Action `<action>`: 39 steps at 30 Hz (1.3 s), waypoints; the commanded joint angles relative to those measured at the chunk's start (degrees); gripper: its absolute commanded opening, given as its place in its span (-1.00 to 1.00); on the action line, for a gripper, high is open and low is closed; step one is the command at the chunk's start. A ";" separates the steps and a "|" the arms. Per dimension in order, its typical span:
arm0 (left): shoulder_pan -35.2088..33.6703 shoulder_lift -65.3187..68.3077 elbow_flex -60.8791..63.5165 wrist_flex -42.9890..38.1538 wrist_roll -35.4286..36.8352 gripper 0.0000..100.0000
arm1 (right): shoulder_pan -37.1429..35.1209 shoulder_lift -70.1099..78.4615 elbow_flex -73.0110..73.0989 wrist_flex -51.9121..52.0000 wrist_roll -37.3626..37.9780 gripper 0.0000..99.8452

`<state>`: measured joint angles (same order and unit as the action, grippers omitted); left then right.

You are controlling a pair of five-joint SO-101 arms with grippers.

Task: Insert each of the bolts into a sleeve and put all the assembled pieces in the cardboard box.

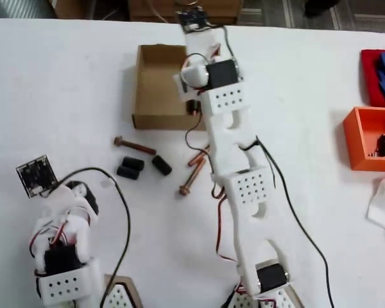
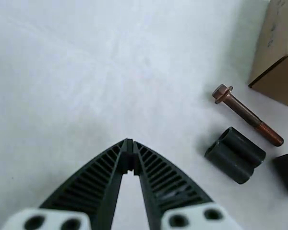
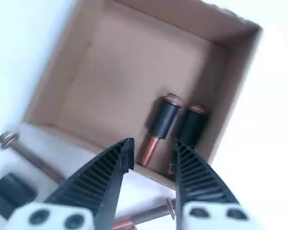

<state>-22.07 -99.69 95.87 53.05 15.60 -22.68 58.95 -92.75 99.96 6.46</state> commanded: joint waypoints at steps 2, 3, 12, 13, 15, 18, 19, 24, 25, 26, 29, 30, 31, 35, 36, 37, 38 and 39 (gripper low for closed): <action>-0.70 -0.53 1.45 -1.23 0.53 -0.95 | -1.19 -6.99 4.92 1.54 2.20 -0.78; -0.79 -0.53 1.45 -1.23 0.53 -0.95 | -1.54 -8.13 7.82 1.54 2.20 -0.78; -0.79 -0.53 1.45 -1.67 0.53 -0.95 | -8.40 -34.42 51.69 1.27 4.75 -0.78; -0.79 -0.53 1.45 -1.67 0.53 -0.95 | -10.07 -36.35 56.00 0.48 6.77 -0.78; -0.79 -0.53 1.45 -1.67 0.53 -0.95 | -12.62 -38.37 62.51 -2.24 9.85 -0.78; -0.79 -0.44 1.45 -1.58 0.53 -0.95 | -14.20 -37.76 69.36 -8.66 11.43 -0.78; -0.79 -0.44 1.45 -1.58 0.53 -0.95 | -14.37 -36.97 71.30 -10.86 11.43 -0.78; -0.79 -0.44 1.45 -1.58 0.53 -0.95 | -15.16 -30.90 75.16 -17.27 11.69 -0.78; -0.79 -0.44 1.45 -1.49 0.53 -0.95 | -15.16 -29.67 75.08 -18.15 11.78 -0.78; -0.79 -0.44 1.45 -1.49 0.53 -0.95 | -15.16 -28.62 74.73 -18.95 11.78 -0.78; -0.79 -0.44 1.45 -1.49 0.53 -0.95 | -15.16 -25.27 72.44 -19.56 11.78 -0.78; -0.79 -0.44 1.45 -1.49 0.53 -0.95 | -15.16 -24.13 71.38 -19.56 11.78 -0.78; -0.79 -0.44 1.45 -1.49 0.53 -0.95 | -15.25 -23.08 70.33 -19.47 11.78 -0.78; -0.79 -0.44 1.45 -1.41 0.53 -0.95 | -16.04 -19.03 66.55 -19.30 11.78 -0.77; -0.79 -0.44 1.45 -1.41 0.53 -0.95 | -16.31 -18.15 65.76 -19.21 11.78 -0.77; -0.79 -0.44 1.45 -1.41 0.53 -0.95 | -16.66 -17.36 65.23 -19.21 11.78 -0.77; -0.79 -0.44 1.45 -1.41 0.53 -0.95 | -17.01 -16.57 64.70 -19.21 11.78 -0.77; -0.79 -0.44 1.45 -1.41 0.53 -0.95 | -17.27 -15.78 64.35 -19.21 11.78 -0.77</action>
<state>-22.33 -99.69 95.87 52.53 15.60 -38.77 42.15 -25.76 81.14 17.89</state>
